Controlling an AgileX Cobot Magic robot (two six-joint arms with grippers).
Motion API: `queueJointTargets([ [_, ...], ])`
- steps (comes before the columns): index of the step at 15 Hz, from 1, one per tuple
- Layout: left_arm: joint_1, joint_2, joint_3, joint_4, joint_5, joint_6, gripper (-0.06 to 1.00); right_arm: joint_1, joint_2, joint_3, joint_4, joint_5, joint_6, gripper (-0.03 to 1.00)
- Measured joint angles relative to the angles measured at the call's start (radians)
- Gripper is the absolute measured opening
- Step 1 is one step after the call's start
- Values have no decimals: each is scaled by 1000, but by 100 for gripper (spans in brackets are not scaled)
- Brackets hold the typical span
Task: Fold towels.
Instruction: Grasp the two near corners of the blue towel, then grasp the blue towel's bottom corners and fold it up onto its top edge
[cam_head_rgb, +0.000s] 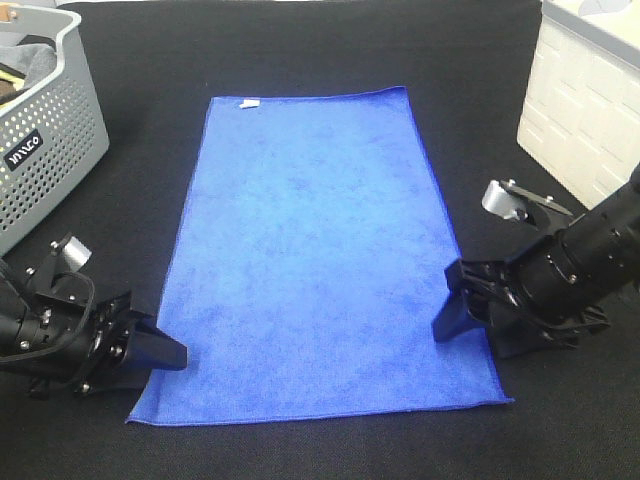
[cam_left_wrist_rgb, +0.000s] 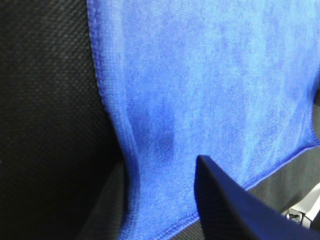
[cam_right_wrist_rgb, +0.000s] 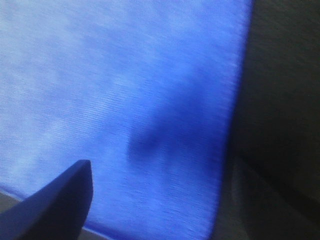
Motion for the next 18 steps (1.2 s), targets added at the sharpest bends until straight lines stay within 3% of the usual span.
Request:
queueJointTargets([
  [2, 0, 0, 0, 0, 0, 2, 44, 0, 18, -9, -51, -6, 57, 73],
  [4, 0, 0, 0, 0, 0, 2, 44, 1, 42, -13, 7, 0, -8, 66],
  [7, 0, 0, -3, 2, 3, 2, 44, 5, 87, -14, 184, 36, -164, 45],
  [9, 0, 3, -12, 8, -3, 2, 39, 5, 101, -14, 204, 34, -188, 24],
  [10, 0, 3, -12, 8, -3, 2, 39, 5, 101, -14, 204, 34, -188, 24],
  [11, 0, 11, -18, 9, -19, 2, 24, 5, 104, -11, 203, 25, -188, 6],
  [12, 0, 13, -18, 9, -24, 2, 17, 5, 104, -11, 202, 25, -186, 2],
  [13, 0, 13, -18, 9, -24, 3, 2, 5, 104, -11, 202, 25, -179, 0],
  [16, 0, 13, -18, 32, -15, -12, 0, 5, 55, -9, 180, 42, -147, 0],
  [18, 0, 12, -18, 119, -5, -79, 0, 5, -8, 4, 138, 54, -100, 0],
])
